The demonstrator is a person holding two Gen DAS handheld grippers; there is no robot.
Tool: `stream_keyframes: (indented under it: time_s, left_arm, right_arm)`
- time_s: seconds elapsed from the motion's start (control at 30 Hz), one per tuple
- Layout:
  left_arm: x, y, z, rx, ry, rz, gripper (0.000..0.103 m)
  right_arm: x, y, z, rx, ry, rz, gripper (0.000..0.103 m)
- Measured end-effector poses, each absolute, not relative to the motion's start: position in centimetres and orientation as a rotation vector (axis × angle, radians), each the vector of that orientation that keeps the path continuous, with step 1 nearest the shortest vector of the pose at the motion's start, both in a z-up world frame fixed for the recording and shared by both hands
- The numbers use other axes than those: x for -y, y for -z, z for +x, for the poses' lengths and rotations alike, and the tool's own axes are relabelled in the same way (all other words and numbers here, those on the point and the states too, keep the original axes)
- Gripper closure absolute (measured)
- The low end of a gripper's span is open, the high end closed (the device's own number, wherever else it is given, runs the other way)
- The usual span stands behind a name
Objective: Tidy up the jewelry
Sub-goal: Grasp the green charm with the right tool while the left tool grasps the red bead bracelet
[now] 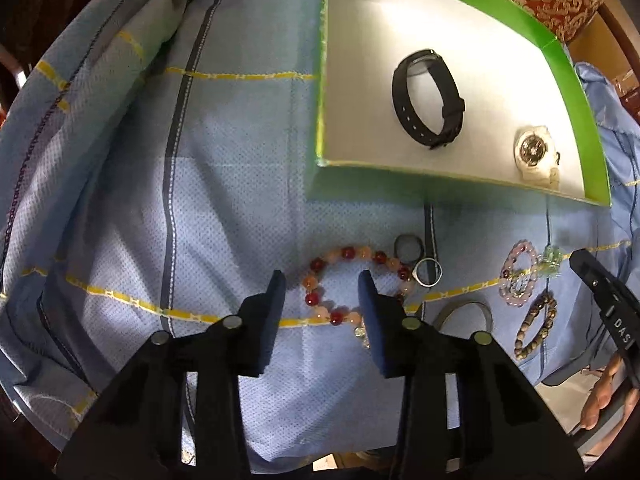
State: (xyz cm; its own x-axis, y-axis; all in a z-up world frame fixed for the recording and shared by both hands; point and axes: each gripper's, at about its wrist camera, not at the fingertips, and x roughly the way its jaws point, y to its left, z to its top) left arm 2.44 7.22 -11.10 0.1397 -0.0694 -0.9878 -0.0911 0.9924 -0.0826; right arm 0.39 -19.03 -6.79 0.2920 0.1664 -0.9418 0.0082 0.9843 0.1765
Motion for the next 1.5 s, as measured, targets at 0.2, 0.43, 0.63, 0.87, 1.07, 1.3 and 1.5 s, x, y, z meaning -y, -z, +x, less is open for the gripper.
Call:
stream_keyframes:
  time_s: [0.2, 0.43, 0.63, 0.87, 1.07, 1.3, 1.5]
  left_arm:
    - [-6.5, 11.6, 2.6, -1.443, -0.031, -0.085, 0.068]
    - [-4.8, 11.7, 3.0, -1.432, -0.040, -0.042, 0.067]
    - [-3.1, 12.6, 3.5, -1.411, -0.036, -0.020, 0.093]
    - [-3.5, 10.2, 2.7, -1.363, 0.009, -0.071, 0.095]
    - [-3.7, 7.5, 1.9, -1.314, 0.072, -0.129, 0.095]
    - [-4.1, 5.5, 0.9, -1.277, 0.097, -0.144, 0.095]
    - [-4.4, 2.9, -0.2, -1.222, 0.115, -0.128, 0.095]
  right_arm:
    - [19.1, 8.0, 0.4, -1.303, -0.084, 0.132, 0.074]
    - [18.1, 9.4, 0.6, -1.318, -0.094, 0.081, 0.074]
    - [17.4, 9.6, 0.7, -1.303, -0.104, 0.050, 0.077]
    - [16.4, 9.1, -0.2, -1.278, -0.131, 0.055, 0.090]
    - [17.3, 6.7, -0.9, -1.227, -0.129, 0.075, 0.090]
    - [18.5, 5.7, -1.5, -1.213, -0.140, 0.099, 0.089]
    - [18.4, 4.5, -1.6, -1.188, -0.151, 0.109, 0.089]
